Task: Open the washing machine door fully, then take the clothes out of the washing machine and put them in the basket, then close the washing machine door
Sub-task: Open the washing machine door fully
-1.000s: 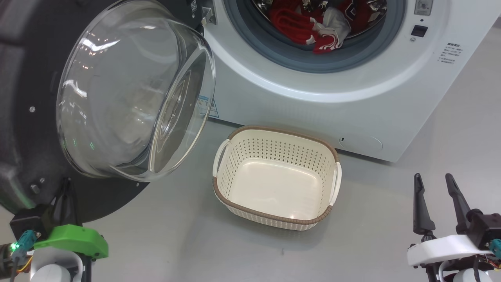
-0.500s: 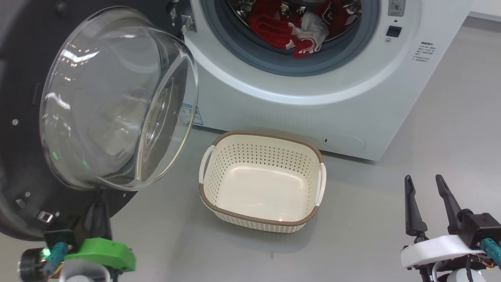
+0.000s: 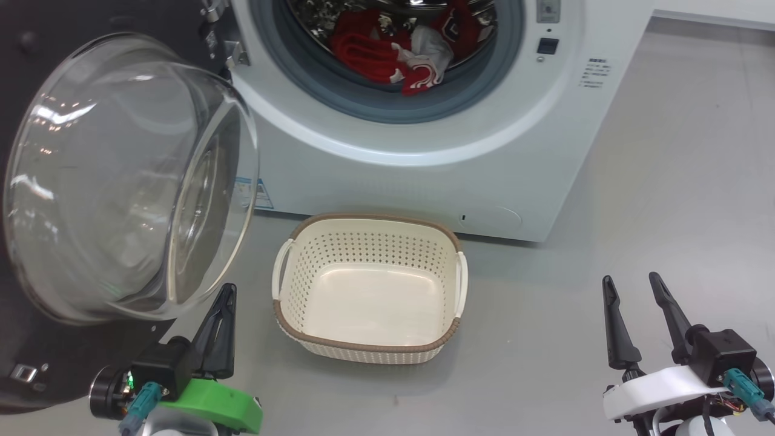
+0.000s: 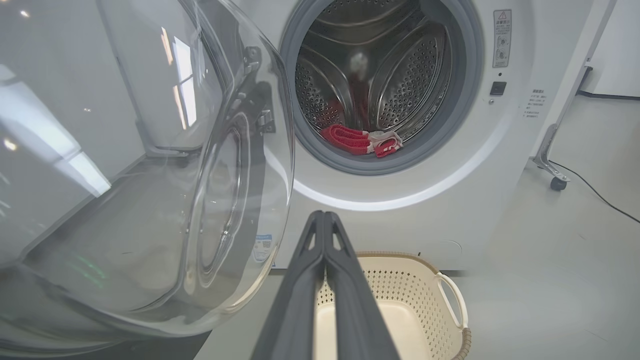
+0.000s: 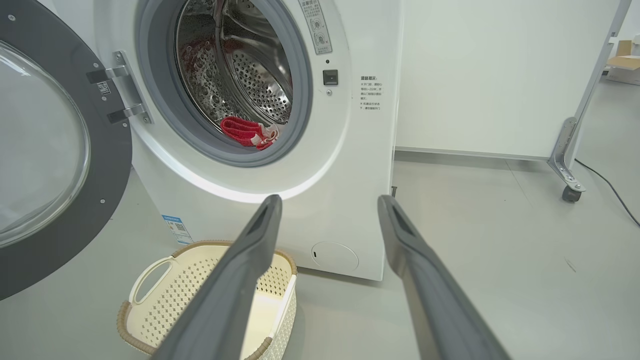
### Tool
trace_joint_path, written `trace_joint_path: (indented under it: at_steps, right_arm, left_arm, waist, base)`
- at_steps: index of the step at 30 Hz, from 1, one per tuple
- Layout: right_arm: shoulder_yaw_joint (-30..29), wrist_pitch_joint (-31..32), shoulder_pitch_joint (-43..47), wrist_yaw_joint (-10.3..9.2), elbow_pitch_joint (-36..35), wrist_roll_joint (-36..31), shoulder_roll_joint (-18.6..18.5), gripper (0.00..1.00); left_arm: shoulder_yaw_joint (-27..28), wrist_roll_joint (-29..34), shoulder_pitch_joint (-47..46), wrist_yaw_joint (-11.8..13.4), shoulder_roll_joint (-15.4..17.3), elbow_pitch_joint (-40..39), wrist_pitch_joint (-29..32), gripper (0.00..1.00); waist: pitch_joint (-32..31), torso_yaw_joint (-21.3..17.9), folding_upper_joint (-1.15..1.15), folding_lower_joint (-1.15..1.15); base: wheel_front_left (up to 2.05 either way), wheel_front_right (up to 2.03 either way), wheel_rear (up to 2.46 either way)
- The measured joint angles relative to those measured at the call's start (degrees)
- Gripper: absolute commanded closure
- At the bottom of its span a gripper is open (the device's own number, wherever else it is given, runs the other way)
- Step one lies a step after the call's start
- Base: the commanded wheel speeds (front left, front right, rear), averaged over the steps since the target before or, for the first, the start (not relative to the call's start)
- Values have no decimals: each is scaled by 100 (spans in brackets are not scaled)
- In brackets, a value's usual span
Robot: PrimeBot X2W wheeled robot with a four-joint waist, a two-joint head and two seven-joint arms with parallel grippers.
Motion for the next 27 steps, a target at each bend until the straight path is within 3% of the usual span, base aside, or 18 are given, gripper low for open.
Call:
trace_joint_path:
  at_steps: [1, 2, 3, 4, 27]
  right_arm:
    - [25, 0, 0, 1, 8, 5, -1, 0]
    - [43, 0, 0, 1, 12, 25, 0, 0]
    - [62, 0, 0, 1, 12, 36, -1, 0]
    - [78, 0, 0, 2, 13, 37, -2, 0]
    - [290, 0, 4, -62, -208, 43, -2, 0]
  left_arm:
    - [-4, 10, 1, 0, -1, -4, 0, 100]
    - [-2, 10, 1, 0, -1, -11, 0, 73]
    - [-1, 10, 1, 0, -1, -4, 0, 18]
    - [1, 10, 3, 0, -2, 0, 0, 0]
    - [224, 9, 114, 145, -12, 158, 0, 0]
  waist:
    - [-7, -47, 0, 0]
    - [-13, -95, 0, 0]
    - [-20, -143, 0, 0]
    - [-27, -190, 0, 0]
    - [-57, -1172, 0, 0]
  base:
    - [0, 0, 0]
    - [0, 0, 0]
    - [0, 0, 0]
    - [0, 0, 0]
    - [0, 0, 0]
